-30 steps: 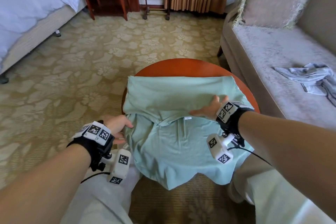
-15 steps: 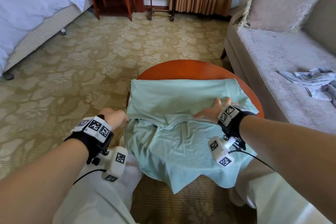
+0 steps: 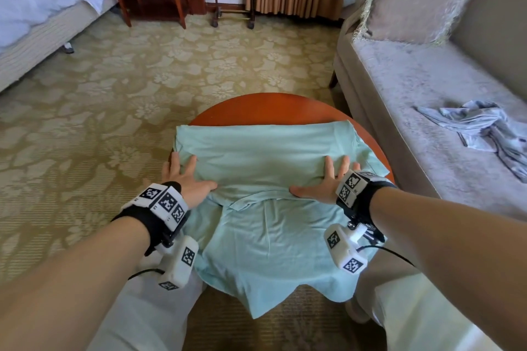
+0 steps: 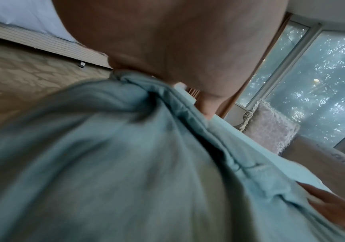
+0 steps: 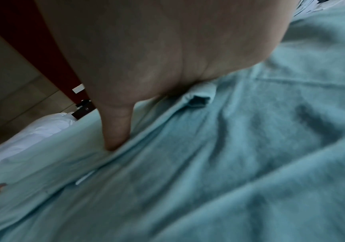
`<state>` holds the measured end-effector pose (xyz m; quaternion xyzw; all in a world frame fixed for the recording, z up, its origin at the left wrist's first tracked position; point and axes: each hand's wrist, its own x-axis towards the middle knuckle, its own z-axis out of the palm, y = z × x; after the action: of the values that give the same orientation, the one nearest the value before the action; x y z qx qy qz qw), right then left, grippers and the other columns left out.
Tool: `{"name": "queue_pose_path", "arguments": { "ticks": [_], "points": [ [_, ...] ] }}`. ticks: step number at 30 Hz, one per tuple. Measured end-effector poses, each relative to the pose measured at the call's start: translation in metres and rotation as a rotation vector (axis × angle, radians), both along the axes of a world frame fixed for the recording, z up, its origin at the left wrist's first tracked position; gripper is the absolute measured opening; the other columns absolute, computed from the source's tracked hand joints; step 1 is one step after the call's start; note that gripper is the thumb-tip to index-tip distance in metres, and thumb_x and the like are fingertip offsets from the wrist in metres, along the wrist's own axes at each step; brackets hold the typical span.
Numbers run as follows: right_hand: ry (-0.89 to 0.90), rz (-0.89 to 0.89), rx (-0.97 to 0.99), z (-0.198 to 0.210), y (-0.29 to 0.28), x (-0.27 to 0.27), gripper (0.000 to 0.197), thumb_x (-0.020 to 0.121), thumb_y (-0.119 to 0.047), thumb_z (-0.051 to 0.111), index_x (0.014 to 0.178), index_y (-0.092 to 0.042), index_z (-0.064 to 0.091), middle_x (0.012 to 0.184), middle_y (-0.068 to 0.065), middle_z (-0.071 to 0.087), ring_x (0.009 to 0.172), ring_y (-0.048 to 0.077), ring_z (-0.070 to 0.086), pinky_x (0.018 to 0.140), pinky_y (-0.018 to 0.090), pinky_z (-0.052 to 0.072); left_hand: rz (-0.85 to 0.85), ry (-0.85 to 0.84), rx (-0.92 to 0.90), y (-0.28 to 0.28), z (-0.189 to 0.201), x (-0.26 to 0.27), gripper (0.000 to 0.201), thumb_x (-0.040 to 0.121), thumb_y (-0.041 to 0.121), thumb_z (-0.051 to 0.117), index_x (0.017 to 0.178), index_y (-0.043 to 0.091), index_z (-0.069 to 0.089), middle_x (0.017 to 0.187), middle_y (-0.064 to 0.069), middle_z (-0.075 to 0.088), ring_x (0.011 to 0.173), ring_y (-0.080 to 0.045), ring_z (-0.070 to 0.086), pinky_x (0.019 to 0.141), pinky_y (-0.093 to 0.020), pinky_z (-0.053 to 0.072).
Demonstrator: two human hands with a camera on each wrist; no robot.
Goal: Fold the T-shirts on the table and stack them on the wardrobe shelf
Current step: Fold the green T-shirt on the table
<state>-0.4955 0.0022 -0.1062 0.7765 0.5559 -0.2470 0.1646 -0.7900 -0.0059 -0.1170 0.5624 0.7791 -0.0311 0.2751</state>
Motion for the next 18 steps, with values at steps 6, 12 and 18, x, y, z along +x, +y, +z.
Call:
{"name": "queue_pose_path", "arguments": {
  "ticks": [6,12,18],
  "points": [
    [0.107,-0.209,0.182,0.031,0.035,-0.007,0.102,0.069,-0.071,0.059,0.149,-0.022,0.02,0.148,0.012,0.02,0.129,0.033,0.031,0.104,0.048,0.035,0.031,0.106,0.126,0.029,0.033,0.02,0.101,0.077,0.066,0.059,0.155,0.023,0.012,0.162,-0.006,-0.015,0.147,-0.031,-0.019,0.117,-0.059,-0.003],
    [-0.012,-0.058,0.172,0.021,0.065,0.004,0.11,0.072,-0.085,0.044,0.153,-0.031,-0.007,0.16,0.007,-0.019,0.147,0.034,-0.013,0.117,0.057,0.008,-0.094,0.024,0.112,0.067,0.024,0.033,0.091,0.087,0.061,0.054,0.155,0.027,0.004,0.162,0.004,-0.014,0.15,-0.025,-0.011,0.12,-0.052,0.0],
    [-0.043,0.001,0.082,-0.007,0.081,0.031,0.127,0.05,-0.099,0.033,0.149,-0.038,-0.018,0.158,0.003,-0.023,0.146,0.037,-0.013,0.118,0.055,0.006,-0.057,-0.007,0.007,0.099,-0.003,0.008,0.096,0.088,0.068,0.047,0.156,0.024,-0.004,0.16,0.004,-0.023,0.148,-0.026,-0.018,0.121,-0.05,-0.001]
  ]
}}
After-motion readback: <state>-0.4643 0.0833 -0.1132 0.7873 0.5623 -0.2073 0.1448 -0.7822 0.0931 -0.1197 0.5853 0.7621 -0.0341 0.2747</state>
